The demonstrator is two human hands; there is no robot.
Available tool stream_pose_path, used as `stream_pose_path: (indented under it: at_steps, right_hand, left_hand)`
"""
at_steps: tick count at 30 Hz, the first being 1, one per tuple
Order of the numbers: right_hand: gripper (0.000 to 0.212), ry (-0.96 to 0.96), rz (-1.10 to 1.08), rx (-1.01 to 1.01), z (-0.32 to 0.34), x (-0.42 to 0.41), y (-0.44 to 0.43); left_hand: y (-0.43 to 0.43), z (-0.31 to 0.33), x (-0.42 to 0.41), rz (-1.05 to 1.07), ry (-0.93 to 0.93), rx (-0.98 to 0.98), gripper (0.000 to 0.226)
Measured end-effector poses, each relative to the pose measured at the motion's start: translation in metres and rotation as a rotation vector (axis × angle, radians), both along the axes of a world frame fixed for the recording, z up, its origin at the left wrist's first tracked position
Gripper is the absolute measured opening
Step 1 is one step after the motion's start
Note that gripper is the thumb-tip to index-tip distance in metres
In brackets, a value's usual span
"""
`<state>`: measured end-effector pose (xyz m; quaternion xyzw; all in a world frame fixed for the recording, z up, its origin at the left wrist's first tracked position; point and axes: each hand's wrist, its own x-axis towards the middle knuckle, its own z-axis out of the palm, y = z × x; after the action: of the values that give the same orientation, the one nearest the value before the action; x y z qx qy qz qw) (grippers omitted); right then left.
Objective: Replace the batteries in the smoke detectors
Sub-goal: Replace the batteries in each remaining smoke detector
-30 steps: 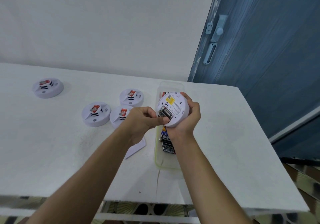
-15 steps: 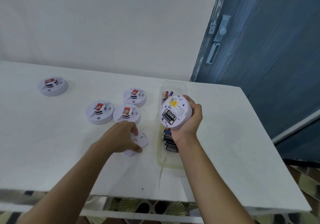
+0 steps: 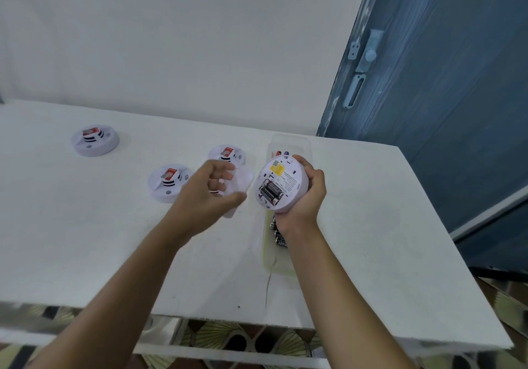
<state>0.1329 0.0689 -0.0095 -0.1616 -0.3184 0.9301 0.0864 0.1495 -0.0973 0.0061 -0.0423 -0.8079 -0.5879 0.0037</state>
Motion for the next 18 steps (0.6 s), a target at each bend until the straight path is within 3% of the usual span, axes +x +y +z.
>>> stream_pose_path:
  at_steps: [3,7,10,18]
  right_hand:
    - [0.034,0.043,0.049,0.01,0.004,0.003,-0.005]
    - [0.039,0.077,0.119,0.019,0.013,0.006,-0.014]
    - [0.03,0.106,0.132,0.055,0.015,0.007,-0.017]
    - [0.03,0.109,0.104,0.133,0.018,0.01,-0.02]
  left_hand:
    - [0.012,0.012,0.002,0.014,0.083,0.114,0.052]
    - [0.025,0.013,0.008,0.022,0.161,0.008,0.05]
    - [0.033,0.012,0.01,0.058,0.191,-0.038,0.044]
    - [0.039,0.016,0.011,0.093,0.21,0.002,0.041]
